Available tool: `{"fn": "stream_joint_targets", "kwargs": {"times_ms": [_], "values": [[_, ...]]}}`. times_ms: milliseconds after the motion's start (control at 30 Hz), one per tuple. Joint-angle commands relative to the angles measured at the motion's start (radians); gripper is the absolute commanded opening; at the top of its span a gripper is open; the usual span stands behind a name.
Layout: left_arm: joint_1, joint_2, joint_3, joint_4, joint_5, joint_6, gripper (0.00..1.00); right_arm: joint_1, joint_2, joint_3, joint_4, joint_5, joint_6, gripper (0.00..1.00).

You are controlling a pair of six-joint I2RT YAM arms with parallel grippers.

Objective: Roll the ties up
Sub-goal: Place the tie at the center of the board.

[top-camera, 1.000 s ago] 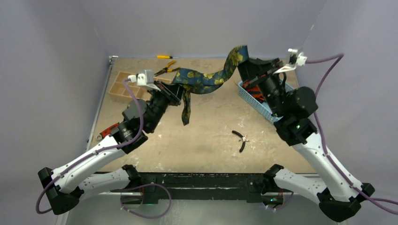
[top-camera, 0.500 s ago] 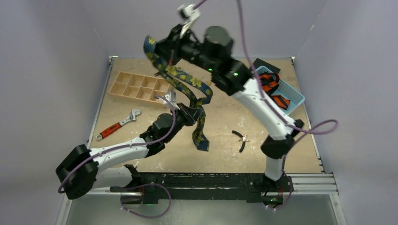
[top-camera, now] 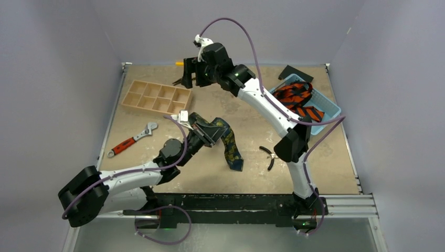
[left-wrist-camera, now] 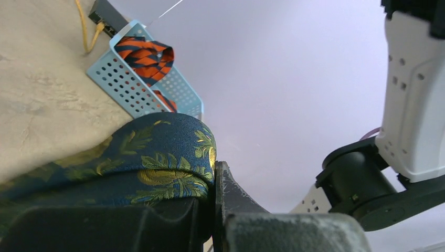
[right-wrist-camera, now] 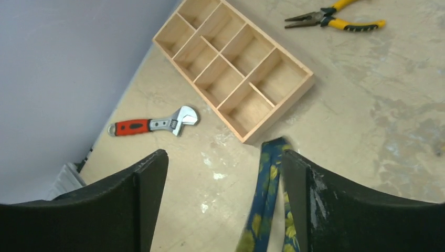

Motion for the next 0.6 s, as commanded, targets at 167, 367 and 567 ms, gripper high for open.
{"fn": "stream_joint_targets", "kwargs": {"times_ms": [167, 367, 567], "values": [[-0.006, -0.199, 0.061, -0.096, -0.1, 0.122, 0.0, -0.009, -0.399, -0.08, 0.079, 0.159, 0.021, 0.96], [-0.005, -0.28, 0.134, -0.204, -0.274, 0.204, 0.0, -0.009, -0.911, -0.736, 0.459, 0.207, -0.008, 0.96], [-0.004, -0.26, 0.191, -0.147, -0.41, 0.244, 0.0, -0.009, -1.264, -1.333, 0.691, 0.186, 0.12, 0.95]]}}
